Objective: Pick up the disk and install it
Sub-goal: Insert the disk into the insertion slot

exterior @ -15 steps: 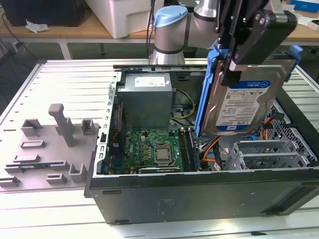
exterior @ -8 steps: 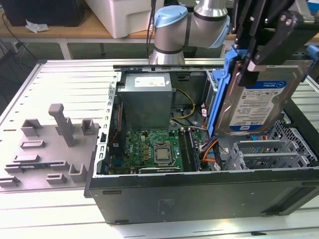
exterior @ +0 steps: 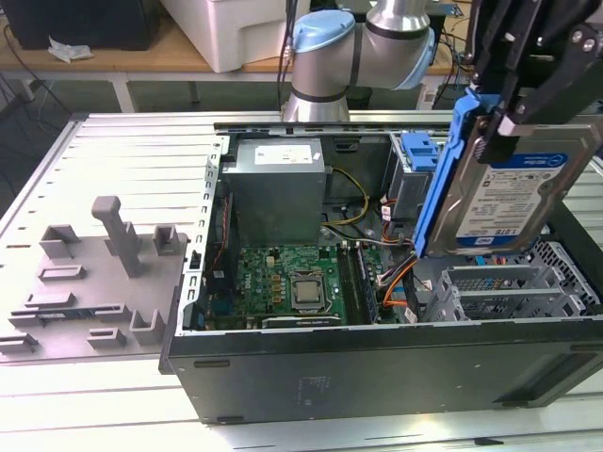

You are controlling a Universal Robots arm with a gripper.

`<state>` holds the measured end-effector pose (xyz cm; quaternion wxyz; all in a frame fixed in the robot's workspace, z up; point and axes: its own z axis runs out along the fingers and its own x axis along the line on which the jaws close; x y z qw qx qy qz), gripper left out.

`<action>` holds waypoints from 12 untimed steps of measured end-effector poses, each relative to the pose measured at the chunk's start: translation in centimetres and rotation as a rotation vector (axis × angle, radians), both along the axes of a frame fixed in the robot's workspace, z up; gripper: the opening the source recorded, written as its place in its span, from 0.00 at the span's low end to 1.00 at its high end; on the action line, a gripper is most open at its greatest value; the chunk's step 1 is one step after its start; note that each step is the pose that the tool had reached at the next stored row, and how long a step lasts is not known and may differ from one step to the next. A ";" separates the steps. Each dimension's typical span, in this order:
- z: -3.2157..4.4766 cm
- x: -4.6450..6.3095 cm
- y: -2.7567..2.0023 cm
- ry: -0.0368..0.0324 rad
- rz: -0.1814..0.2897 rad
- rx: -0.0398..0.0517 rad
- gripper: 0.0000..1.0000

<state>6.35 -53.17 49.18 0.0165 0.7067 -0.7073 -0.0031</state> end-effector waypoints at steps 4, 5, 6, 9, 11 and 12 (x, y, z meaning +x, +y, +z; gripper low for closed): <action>-0.02 0.9 -0.07 0.0000 -0.002 0.0056 0.37; -0.02 1.2 -0.10 0.0000 -0.003 0.0066 0.37; -0.03 1.4 -0.12 0.0000 -0.003 0.0072 0.37; -0.05 2.2 -0.20 0.0000 -0.004 0.0093 0.37; -0.06 2.6 -0.24 0.0000 -0.005 0.0107 0.37; -0.07 2.8 -0.27 0.0000 -0.006 0.0119 0.37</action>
